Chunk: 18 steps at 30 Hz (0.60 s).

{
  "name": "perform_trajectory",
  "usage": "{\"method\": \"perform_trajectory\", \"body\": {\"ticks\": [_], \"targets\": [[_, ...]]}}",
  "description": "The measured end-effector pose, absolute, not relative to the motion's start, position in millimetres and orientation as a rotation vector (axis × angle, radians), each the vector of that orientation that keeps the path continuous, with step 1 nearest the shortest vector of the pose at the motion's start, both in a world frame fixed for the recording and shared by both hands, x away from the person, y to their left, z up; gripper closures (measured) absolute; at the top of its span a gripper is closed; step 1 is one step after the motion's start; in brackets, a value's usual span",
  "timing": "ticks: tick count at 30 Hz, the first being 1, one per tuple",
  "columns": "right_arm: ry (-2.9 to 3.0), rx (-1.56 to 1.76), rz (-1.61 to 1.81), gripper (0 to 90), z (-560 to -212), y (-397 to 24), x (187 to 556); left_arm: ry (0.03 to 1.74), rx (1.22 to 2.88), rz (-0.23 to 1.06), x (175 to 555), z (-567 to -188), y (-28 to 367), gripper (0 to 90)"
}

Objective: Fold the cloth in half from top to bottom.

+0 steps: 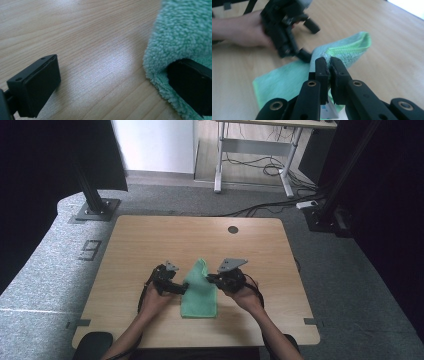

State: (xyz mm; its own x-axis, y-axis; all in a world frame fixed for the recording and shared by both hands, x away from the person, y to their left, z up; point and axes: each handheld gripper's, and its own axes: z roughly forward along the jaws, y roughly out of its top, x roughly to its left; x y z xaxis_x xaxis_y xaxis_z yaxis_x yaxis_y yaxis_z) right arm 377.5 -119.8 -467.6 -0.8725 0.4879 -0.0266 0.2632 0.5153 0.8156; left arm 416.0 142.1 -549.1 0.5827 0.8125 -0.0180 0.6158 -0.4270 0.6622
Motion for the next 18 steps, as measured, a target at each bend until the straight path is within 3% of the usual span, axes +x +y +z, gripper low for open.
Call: {"method": "perform_trajectory", "body": {"ticks": [18], "targets": [[2.634,0.711,1.090,83.7,-524,-122,351,1.067,2.200,0.412,411,-547,142,2.1]]}}
